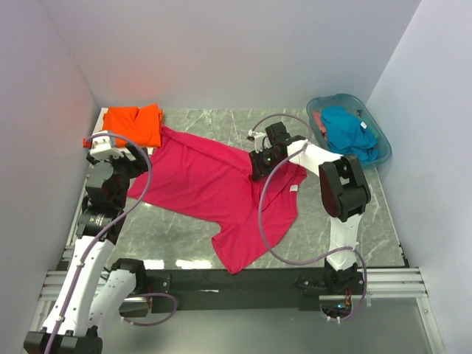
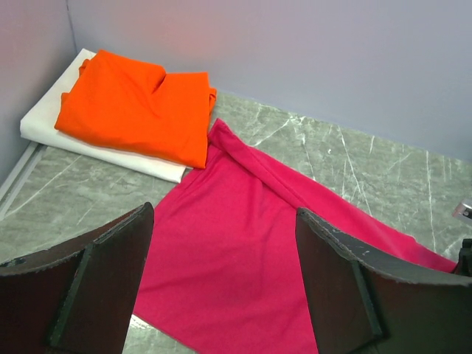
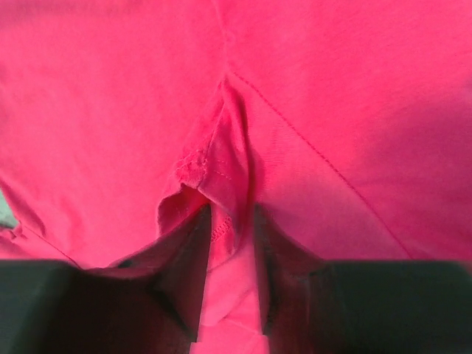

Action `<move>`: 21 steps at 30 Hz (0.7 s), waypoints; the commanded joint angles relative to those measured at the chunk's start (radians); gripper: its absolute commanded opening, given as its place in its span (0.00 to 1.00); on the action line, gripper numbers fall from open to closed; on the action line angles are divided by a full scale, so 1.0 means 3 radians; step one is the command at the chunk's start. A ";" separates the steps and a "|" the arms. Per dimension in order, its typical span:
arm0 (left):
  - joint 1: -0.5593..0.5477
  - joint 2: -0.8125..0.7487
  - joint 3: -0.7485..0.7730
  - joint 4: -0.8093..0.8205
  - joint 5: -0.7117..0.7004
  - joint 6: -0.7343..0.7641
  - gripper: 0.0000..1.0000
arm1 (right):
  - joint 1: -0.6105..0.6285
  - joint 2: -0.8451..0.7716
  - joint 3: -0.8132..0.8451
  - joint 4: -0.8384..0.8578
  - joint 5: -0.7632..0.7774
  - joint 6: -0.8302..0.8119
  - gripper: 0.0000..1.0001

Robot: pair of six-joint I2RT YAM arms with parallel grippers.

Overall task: Fold and stack the t-shirts
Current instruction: Fold the tshirt

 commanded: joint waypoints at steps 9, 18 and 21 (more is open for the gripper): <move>-0.0013 -0.0009 0.0029 0.0043 0.0035 0.0041 0.83 | 0.0244 -0.0161 0.0106 -0.0068 0.0098 -0.0084 0.15; -0.0013 -0.0004 0.0019 0.0043 0.0030 0.0046 0.83 | 0.0515 -0.0003 0.0320 -0.0267 0.0032 -0.0099 0.19; -0.0013 0.0001 0.0019 0.0043 0.0035 0.0046 0.83 | 0.0596 0.0018 0.0402 -0.0344 -0.0116 -0.0135 0.23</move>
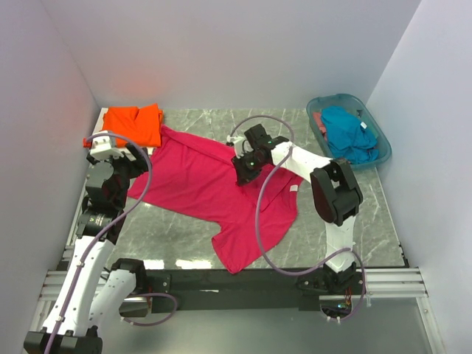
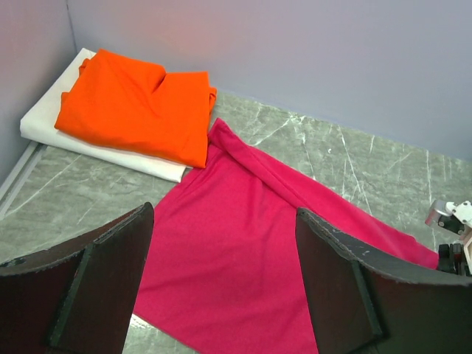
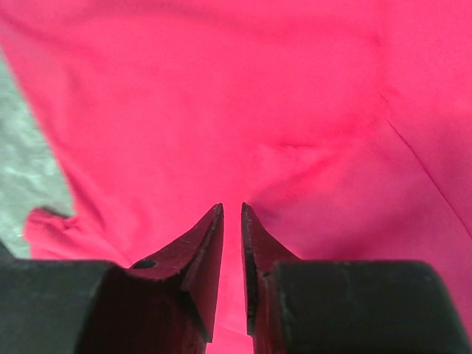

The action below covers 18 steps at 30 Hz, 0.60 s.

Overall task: Fold and stack the t-shirts
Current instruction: Fold the tshirt

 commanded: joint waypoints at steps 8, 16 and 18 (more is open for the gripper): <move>-0.0013 0.0000 0.0019 0.0042 0.0015 0.0046 0.83 | -0.0103 -0.0329 0.0077 -0.0275 -0.0470 -0.0190 0.30; -0.0023 -0.0046 0.0024 0.0062 0.0040 0.0016 0.84 | -0.1039 -0.1198 -0.0971 -0.0091 0.0178 -0.0007 0.42; -0.0023 -0.0061 0.0029 0.0057 0.0046 0.0011 0.84 | -0.1197 -0.1240 -0.1145 -0.0091 0.0358 0.0096 0.42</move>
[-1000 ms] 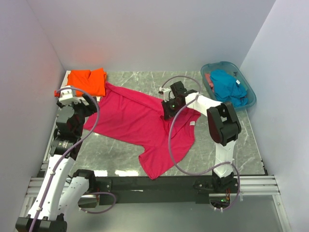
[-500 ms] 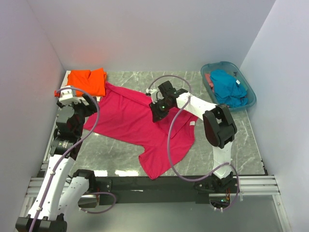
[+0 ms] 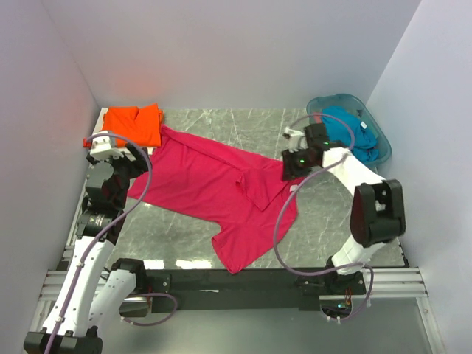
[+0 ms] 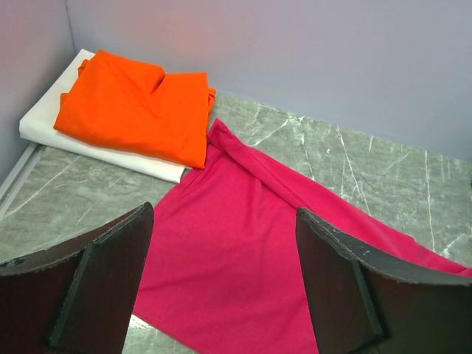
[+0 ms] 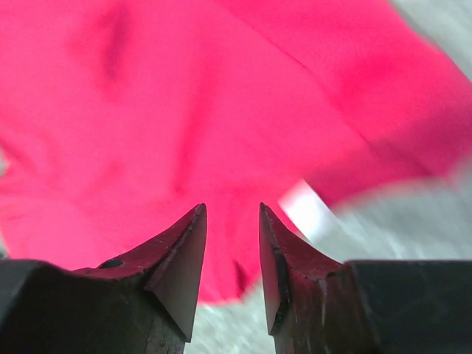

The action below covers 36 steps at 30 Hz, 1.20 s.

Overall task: Fold and stack the t-shirts
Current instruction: Fold the tshirt

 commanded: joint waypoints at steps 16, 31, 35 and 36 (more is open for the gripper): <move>-0.0051 -0.0098 0.0024 0.0053 0.0019 0.0017 0.84 | -0.0409 0.0214 -0.0491 0.0119 0.0449 0.0772 0.45; -0.0082 -0.0134 0.0019 0.0048 -0.0017 0.0032 0.84 | -0.0409 0.0408 -0.0511 -0.0136 0.0305 0.0680 0.18; -0.0092 -0.0149 0.0014 0.0048 -0.0037 0.0037 0.84 | -0.0419 0.0393 -0.0470 -0.0203 0.0325 0.0639 0.07; -0.0097 -0.0155 0.0014 0.0048 -0.0048 0.0037 0.84 | -0.0419 0.0368 -0.0460 -0.0233 0.0330 0.0639 0.05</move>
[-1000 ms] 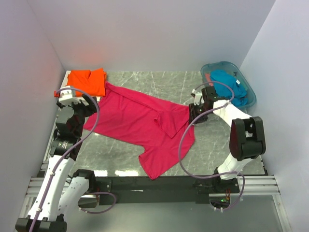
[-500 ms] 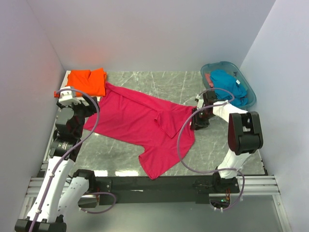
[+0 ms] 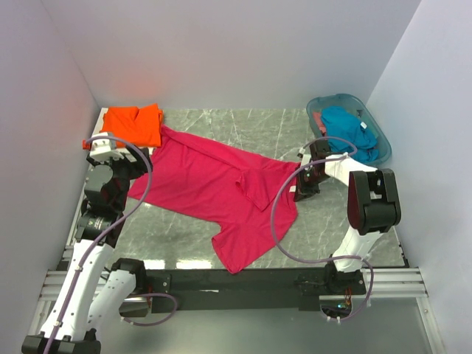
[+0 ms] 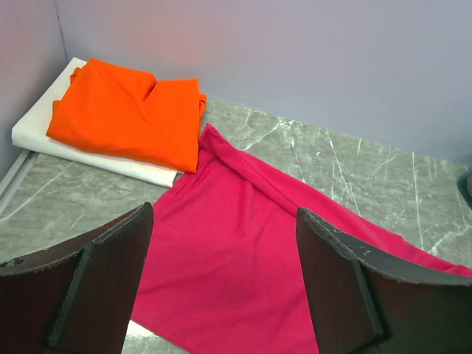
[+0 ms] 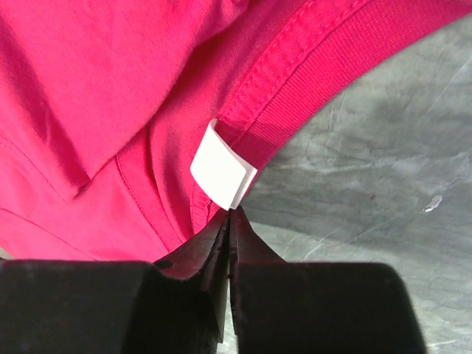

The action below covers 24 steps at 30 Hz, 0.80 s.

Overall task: Fold and stack the t-shirts
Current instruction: Fold the tshirt

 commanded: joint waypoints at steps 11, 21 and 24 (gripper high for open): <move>-0.0073 -0.0090 0.0014 0.0048 -0.0068 0.0053 0.84 | -0.0408 -0.0096 0.0105 -0.0430 0.0268 -0.0394 0.00; -0.0089 -0.0059 0.0014 0.0053 -0.0027 0.0032 0.85 | -0.0940 -0.0014 0.0156 -0.0681 0.0488 -0.0904 0.00; -0.0089 0.0002 0.0009 0.0079 0.0085 -0.0013 0.87 | -0.1088 0.0027 0.0181 -0.0712 0.0503 -0.1068 0.02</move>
